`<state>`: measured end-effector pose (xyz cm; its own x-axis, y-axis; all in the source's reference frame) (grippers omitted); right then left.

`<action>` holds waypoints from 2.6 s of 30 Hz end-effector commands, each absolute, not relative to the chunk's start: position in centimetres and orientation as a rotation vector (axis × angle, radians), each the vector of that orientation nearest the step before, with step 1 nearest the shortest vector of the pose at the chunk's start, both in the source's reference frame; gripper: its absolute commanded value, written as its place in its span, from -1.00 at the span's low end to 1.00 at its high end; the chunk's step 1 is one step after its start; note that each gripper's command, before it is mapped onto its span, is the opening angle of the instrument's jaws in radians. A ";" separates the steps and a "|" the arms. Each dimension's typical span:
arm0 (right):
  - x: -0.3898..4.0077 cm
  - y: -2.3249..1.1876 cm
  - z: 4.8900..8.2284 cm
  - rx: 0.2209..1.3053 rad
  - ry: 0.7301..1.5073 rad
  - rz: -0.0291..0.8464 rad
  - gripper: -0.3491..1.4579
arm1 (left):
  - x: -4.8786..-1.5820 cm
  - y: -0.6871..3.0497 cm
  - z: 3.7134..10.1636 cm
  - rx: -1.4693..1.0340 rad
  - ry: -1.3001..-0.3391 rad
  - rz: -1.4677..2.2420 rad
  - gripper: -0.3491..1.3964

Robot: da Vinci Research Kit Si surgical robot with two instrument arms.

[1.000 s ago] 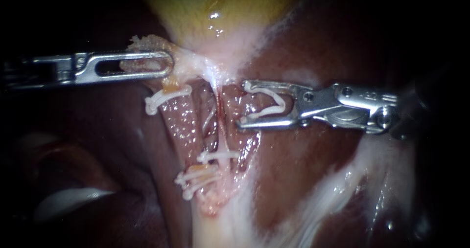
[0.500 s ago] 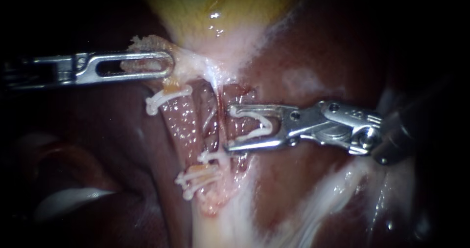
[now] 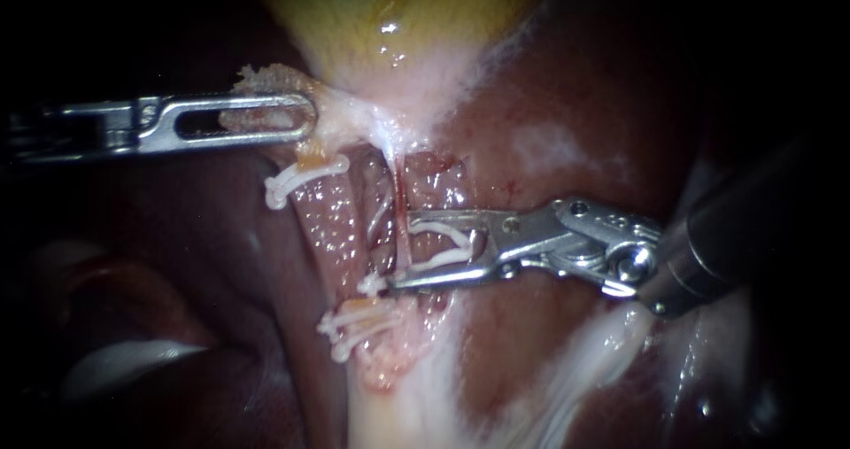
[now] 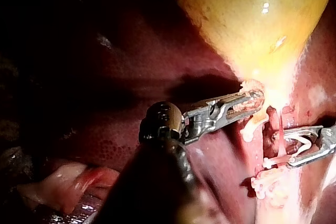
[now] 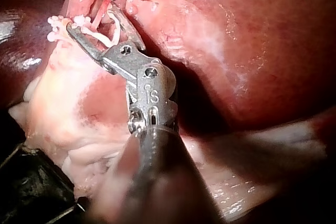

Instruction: Clipping second clip right tube

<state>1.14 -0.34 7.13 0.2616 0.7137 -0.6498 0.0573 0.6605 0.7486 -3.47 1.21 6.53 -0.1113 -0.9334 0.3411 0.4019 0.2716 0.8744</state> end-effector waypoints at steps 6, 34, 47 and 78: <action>1.21 -0.36 7.14 0.786 1.242 0.517 -0.10 | -3.47 1.21 6.52 0.601 -1.174 -1.255 -1.00; 1.42 -0.48 7.13 0.901 1.305 0.544 -0.11 | -3.48 1.21 6.53 0.600 -1.174 -1.256 -1.00; 1.42 -0.51 7.03 0.923 1.321 0.549 -0.08 | -3.48 1.20 6.53 0.600 -1.174 -1.255 -1.00; 1.44 -0.52 6.85 1.005 1.353 0.542 -0.20 | -3.48 1.20 6.53 0.600 -1.174 -1.255 -1.00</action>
